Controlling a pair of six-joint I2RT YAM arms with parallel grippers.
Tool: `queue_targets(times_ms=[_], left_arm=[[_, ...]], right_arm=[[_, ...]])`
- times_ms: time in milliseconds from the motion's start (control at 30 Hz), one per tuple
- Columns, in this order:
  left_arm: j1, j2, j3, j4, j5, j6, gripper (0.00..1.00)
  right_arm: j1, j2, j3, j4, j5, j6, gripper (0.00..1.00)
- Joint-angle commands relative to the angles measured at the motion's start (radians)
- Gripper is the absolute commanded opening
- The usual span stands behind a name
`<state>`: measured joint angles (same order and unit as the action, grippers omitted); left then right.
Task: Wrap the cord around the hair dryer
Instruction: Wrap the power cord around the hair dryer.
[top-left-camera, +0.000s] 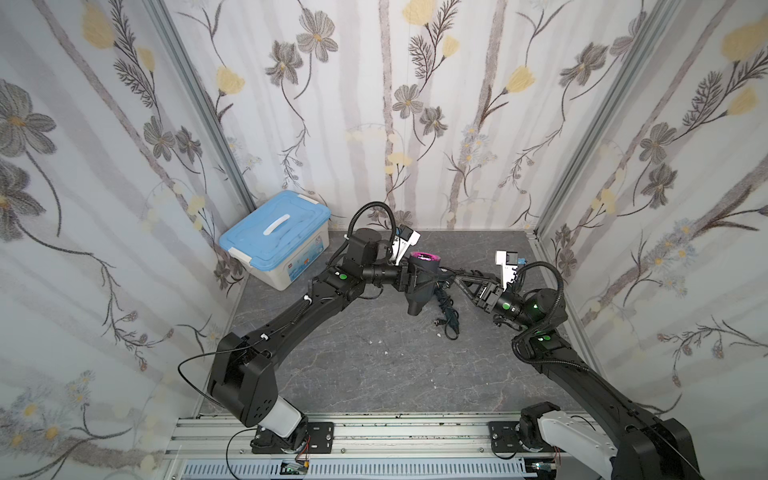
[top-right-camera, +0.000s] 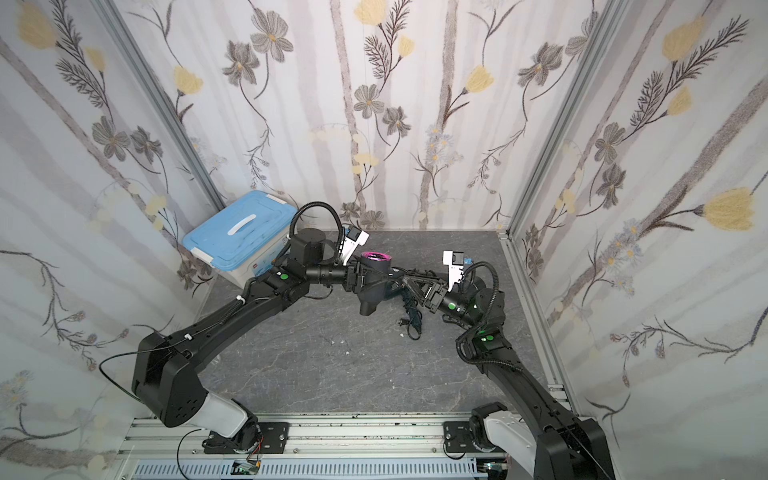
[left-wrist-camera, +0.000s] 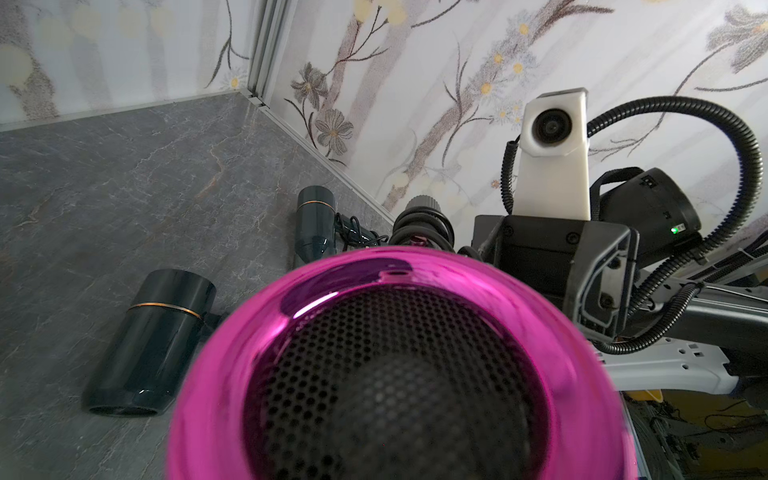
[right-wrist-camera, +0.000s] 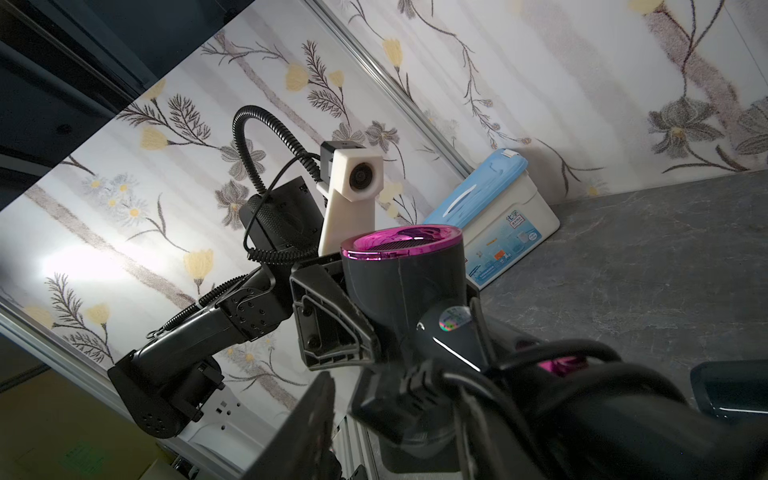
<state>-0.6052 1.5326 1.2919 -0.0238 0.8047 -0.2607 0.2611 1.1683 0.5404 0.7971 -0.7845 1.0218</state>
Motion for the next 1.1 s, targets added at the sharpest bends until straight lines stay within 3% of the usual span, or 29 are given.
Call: queue_targets(times_ms=[0,167,367,567,1067], left_arm=[[-0.007,-0.007,-0.001,0.014,0.069,0.038,0.0],[-0.009,-0.009,-0.011,0.016,0.06,0.039,0.0],[-0.01,-0.018,-0.019,0.021,0.055,0.038,0.0],[-0.016,-0.029,-0.013,0.024,0.08,0.034,0.0],[-0.028,-0.029,0.02,-0.009,0.14,0.041,0.0]], right_arm=[[-0.001,-0.015,-0.007,0.05,0.06,0.029,0.48],[-0.003,-0.03,-0.02,0.079,0.088,0.085,0.4],[-0.002,-0.061,-0.018,-0.001,0.157,0.08,0.43],[0.01,-0.085,0.064,-0.27,0.221,-0.134,0.53],[0.038,-0.041,0.182,-0.488,0.255,-0.42,0.68]])
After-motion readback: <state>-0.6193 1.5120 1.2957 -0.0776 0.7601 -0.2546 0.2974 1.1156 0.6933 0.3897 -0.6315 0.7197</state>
